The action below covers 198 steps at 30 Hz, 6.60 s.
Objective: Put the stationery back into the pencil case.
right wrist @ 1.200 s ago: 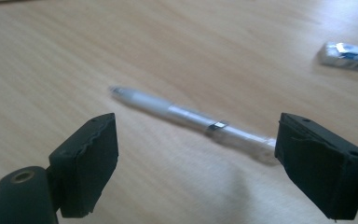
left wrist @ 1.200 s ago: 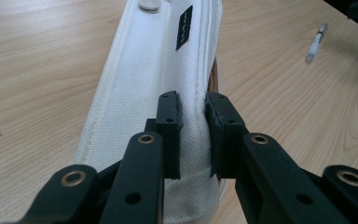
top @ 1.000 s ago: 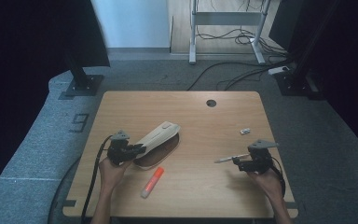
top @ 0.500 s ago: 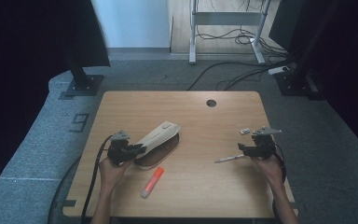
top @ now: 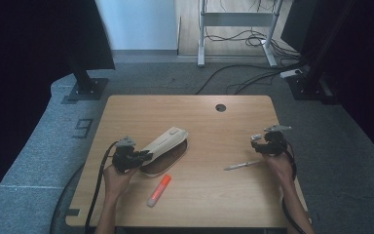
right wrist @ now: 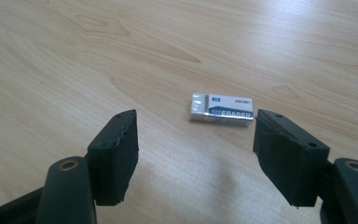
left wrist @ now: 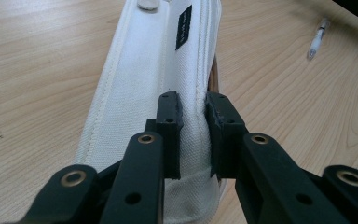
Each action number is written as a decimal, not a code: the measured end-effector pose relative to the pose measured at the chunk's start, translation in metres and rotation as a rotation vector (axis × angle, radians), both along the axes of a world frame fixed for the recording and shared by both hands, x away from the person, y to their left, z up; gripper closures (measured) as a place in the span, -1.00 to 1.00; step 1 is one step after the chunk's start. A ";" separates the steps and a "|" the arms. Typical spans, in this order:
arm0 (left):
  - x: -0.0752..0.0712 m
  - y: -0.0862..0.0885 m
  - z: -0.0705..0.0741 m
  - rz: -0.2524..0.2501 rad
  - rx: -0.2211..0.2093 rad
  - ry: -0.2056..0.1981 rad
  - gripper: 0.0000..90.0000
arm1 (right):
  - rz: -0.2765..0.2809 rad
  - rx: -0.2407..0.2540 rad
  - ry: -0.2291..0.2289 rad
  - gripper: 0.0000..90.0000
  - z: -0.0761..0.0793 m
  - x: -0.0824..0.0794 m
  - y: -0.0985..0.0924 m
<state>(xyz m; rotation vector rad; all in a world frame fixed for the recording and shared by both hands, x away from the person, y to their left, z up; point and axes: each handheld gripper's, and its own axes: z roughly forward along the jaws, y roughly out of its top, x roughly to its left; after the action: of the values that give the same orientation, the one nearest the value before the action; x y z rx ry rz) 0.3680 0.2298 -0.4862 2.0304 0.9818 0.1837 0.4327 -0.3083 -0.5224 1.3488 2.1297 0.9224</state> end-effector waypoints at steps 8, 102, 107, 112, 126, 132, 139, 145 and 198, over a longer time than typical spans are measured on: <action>0.000 0.000 0.000 -0.002 0.001 -0.001 0.70 | -0.016 -0.018 0.024 -0.40 -0.010 0.022 0.001; -0.003 0.000 0.003 -0.002 0.002 -0.012 0.70 | 0.409 0.086 0.017 0.04 0.032 -0.010 0.163; -0.003 0.000 0.003 -0.003 0.000 -0.012 0.70 | 0.423 0.084 0.028 0.04 0.026 -0.006 0.177; -0.003 0.000 0.003 -0.003 0.000 -0.013 0.70 | 0.437 0.075 0.035 0.04 0.020 -0.001 0.190; -0.003 0.001 0.004 -0.007 -0.008 -0.014 0.70 | 0.463 0.071 0.051 0.04 0.009 0.011 0.229; -0.003 0.001 0.004 -0.009 -0.011 -0.015 0.70 | 0.478 0.067 0.056 0.04 0.004 0.015 0.244; -0.003 0.000 0.004 -0.014 -0.014 -0.015 0.70 | 0.489 0.063 0.066 0.04 -0.002 0.019 0.260; -0.003 0.000 0.004 -0.020 -0.015 -0.015 0.70 | 0.491 0.068 0.069 0.04 -0.006 0.022 0.270; -0.004 0.000 0.003 -0.025 -0.020 -0.011 0.70 | 0.547 0.059 0.080 -0.39 0.013 -0.011 0.190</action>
<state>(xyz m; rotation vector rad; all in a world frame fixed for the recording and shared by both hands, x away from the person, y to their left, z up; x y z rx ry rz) 0.3644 0.2300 -0.4834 2.0207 0.9476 0.1703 0.4213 -0.1183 -0.5092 0.8413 2.6112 1.1526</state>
